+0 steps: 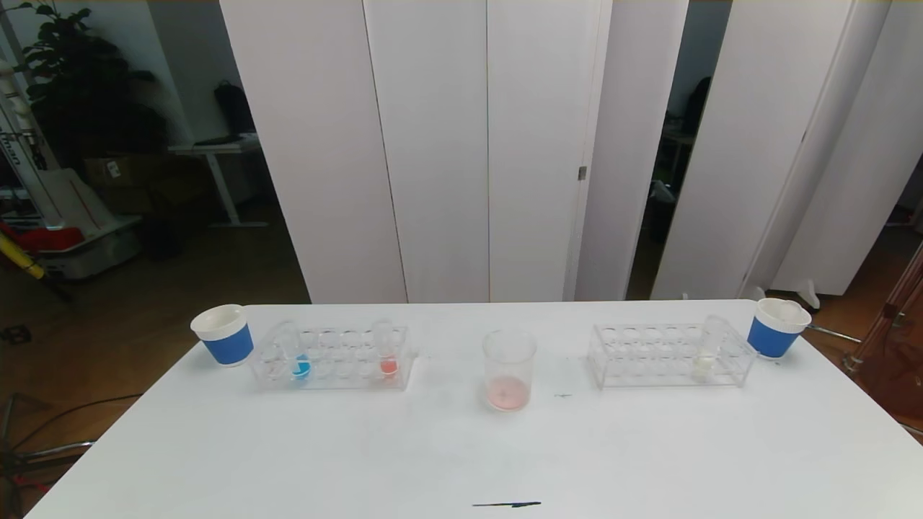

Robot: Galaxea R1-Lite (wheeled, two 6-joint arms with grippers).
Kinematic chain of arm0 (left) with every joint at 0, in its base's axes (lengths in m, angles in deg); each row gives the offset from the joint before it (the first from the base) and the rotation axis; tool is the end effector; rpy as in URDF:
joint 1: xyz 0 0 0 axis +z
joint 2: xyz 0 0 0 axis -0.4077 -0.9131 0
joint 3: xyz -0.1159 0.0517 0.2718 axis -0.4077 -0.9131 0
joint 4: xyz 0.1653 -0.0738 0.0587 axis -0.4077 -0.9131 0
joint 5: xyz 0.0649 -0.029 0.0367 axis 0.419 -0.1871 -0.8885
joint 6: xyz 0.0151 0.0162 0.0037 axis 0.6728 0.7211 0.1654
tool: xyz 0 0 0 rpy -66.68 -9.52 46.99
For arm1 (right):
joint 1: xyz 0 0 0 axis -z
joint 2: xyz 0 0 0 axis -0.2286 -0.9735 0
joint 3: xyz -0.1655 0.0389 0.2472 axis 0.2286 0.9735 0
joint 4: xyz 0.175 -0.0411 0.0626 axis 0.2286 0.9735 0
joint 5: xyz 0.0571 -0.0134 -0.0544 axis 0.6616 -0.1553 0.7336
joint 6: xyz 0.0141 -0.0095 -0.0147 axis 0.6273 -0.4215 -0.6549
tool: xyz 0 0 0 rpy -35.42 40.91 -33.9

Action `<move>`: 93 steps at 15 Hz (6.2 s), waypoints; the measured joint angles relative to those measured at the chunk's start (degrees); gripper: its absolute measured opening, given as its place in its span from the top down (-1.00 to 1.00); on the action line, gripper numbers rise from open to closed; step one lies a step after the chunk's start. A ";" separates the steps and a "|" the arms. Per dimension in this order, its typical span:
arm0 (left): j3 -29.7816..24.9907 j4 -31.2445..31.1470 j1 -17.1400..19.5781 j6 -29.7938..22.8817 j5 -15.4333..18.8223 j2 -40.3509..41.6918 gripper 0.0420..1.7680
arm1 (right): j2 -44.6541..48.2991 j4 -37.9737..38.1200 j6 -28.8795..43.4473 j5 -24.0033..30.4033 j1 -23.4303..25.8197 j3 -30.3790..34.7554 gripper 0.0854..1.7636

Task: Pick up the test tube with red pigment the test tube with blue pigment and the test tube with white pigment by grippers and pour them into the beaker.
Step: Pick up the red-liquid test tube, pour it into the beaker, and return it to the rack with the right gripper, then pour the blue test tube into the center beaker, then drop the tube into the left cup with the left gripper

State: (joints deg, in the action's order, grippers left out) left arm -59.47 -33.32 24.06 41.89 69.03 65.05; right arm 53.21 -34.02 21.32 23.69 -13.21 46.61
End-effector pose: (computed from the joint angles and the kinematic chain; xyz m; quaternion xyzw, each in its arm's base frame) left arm -0.0231 -0.0001 0.0748 0.0081 0.0037 -0.0014 1.0000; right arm -0.0262 0.0032 0.0908 -0.0005 0.0189 0.0715 0.9973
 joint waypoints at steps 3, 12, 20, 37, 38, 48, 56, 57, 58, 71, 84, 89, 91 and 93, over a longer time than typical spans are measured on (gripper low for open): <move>0.00 -0.02 0.00 0.00 0.02 0.00 -0.98 | 1.87 2.23 -0.01 -7.98 0.00 1.01 -0.98; 0.00 0.00 0.00 -0.01 0.02 0.00 -0.98 | 2.33 1.00 0.07 -8.53 -0.07 2.34 -0.98; 0.00 -0.09 0.00 0.22 -0.05 0.00 -0.98 | 2.33 1.05 0.07 -8.53 -0.07 2.39 -0.98; 26.82 -0.04 -0.35 0.11 -0.16 -20.99 -0.98 | 2.33 1.05 0.02 -8.53 -0.07 2.39 -0.98; 28.12 3.46 -0.24 0.05 -0.27 -25.32 -0.98 | 2.33 1.05 0.05 -8.56 -0.07 2.39 -0.98; 33.24 33.89 1.01 -0.15 -3.35 -70.27 -0.98 | 2.33 1.05 0.05 -8.56 -0.07 2.39 -0.98; 25.92 46.00 -1.49 -0.23 -2.22 -88.85 -0.98 | 2.35 1.02 0.05 -8.56 -0.07 2.39 -0.98; 25.50 47.46 -1.76 -0.28 -1.95 -90.13 -0.98 | 2.35 1.02 0.07 -8.56 -0.07 2.39 -0.98; 25.12 48.86 -1.87 -0.34 -1.89 -91.50 -0.98 | 2.35 1.02 0.05 -8.56 -0.07 2.39 -0.98; 30.09 61.04 -1.10 -3.63 -1.84 -109.93 -0.98 | 2.35 1.02 0.05 -8.53 -0.07 2.39 -0.98; 37.17 66.09 0.00 -8.27 -7.46 -121.43 -0.98 | 2.35 1.05 0.05 -8.56 -0.07 2.39 -0.98; 37.85 67.57 0.38 -9.95 -7.98 -122.83 -0.87 | 2.35 1.05 0.07 -8.53 -0.07 2.39 -0.98; 37.83 67.52 0.41 -9.73 -7.98 -123.03 -0.14 | 2.35 1.05 0.05 -8.56 -0.07 2.39 -0.98; 37.69 67.62 0.40 -9.70 -7.77 -123.11 0.55 | 2.35 1.11 0.05 -8.53 -0.05 2.36 -0.98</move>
State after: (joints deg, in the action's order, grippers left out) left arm -21.77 34.30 24.46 32.19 61.26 -58.07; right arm 55.56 -32.91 21.37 15.15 -13.26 48.98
